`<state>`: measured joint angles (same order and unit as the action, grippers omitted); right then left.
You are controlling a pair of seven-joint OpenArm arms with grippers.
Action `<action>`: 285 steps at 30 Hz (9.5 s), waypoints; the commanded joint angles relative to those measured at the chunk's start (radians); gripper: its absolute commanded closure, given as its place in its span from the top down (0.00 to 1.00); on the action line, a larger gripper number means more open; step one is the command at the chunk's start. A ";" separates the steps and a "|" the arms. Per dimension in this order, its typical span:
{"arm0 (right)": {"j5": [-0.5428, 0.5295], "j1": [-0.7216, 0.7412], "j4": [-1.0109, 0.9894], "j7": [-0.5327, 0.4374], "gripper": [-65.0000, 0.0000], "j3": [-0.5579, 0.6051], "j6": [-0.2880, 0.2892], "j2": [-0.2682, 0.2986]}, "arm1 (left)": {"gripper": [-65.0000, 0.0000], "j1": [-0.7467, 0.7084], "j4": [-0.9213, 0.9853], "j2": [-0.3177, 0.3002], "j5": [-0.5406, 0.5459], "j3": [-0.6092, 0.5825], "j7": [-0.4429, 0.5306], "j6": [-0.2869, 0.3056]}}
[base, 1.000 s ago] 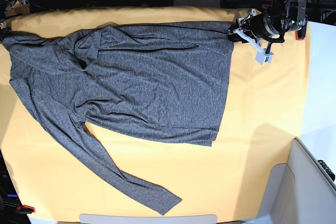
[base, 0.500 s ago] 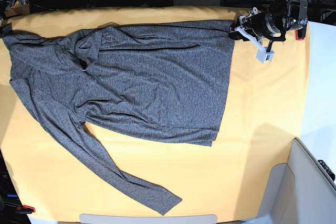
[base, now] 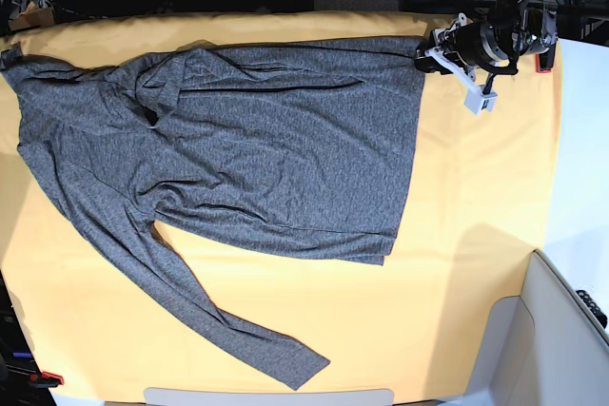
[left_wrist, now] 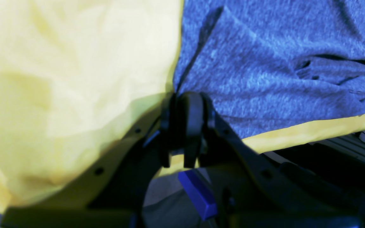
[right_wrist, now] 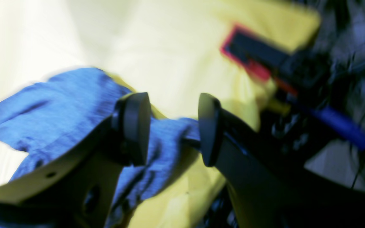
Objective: Fold the T-shirt properly
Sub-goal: 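Pull the shirt shoulder with the right gripper away from the left gripper, then release both shoulders and swing both grippers out along the shirt sides, then lower both grippers onto the shirt's side edges near the hem, then pinch the shirt side edges with both grippers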
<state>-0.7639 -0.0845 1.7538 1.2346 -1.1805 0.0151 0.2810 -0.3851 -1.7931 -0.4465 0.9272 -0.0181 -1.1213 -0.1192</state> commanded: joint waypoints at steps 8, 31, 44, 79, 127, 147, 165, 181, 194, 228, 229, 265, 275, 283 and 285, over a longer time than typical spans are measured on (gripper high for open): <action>-0.111 -0.013 0.028 0.012 0.41 -0.008 0.004 -0.168 | 0.08 -0.019 0.011 -0.011 -0.076 -0.003 -0.046 -0.030; -0.021 0.050 -0.249 -0.098 0.41 -0.051 0.004 -0.113 | 0.08 -0.021 0.054 -0.010 -0.076 -0.007 -0.018 -0.030; 0.034 0.094 -0.312 -0.125 0.36 0.004 0.004 0.007 | 0.08 -0.018 0.054 -0.010 -0.076 -0.009 -0.018 -0.030; 0.120 0.041 -0.358 -0.125 0.23 0.141 0.006 0.044 | 0.17 -0.038 0.048 -0.033 -0.076 -0.001 -0.016 -0.030; 0.427 0.599 -0.449 -0.312 0.38 0.747 0.070 0.099 | 0.33 0.739 0.370 0.166 -0.076 0.379 -0.056 -0.032; 0.650 0.805 -1.075 -0.726 0.37 0.988 0.076 0.148 | 0.33 1.101 1.231 0.188 -0.072 0.386 0.154 -0.026; 0.648 0.616 -0.885 -0.726 0.37 0.988 0.188 0.143 | 0.33 1.101 1.077 0.259 -0.075 0.093 0.056 0.080; 0.648 0.587 -0.851 -0.726 0.37 0.988 0.190 0.131 | 0.33 1.061 1.071 0.179 -0.073 -0.038 0.089 0.088; 0.648 0.585 -0.851 -0.726 0.37 0.988 0.190 0.097 | 0.33 1.053 1.073 0.200 -0.073 -0.039 0.108 0.135; 0.648 0.553 -0.852 -0.728 0.37 0.988 0.190 0.067 | 0.33 1.061 1.014 0.286 -0.073 -0.039 0.100 0.207; 0.648 0.552 -0.852 -0.728 0.37 0.988 0.190 0.067 | 0.33 1.059 1.005 0.286 -0.073 -0.039 0.100 0.207; 0.487 0.608 -0.859 -0.669 0.42 0.986 0.286 0.186 | 0.01 0.989 0.999 0.280 -0.076 -0.039 0.182 0.198; 0.442 0.618 -0.934 -0.654 0.68 0.989 0.460 0.238 | 0.01 0.989 0.999 0.280 -0.076 -0.039 0.182 0.198; 0.441 0.624 -0.998 -0.666 0.68 0.974 0.472 0.241 | 0.01 0.989 0.998 0.279 -0.076 -0.041 0.182 0.201; 0.442 0.624 -1.000 -0.683 0.68 0.928 0.471 0.248 | 0.01 0.989 0.999 0.279 -0.076 -0.041 0.182 0.201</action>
<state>-0.3157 0.5125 0.7406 0.5793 -0.2428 0.4908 0.4980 0.5808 -0.7834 -0.1612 0.8570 -0.0582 -0.9379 0.0830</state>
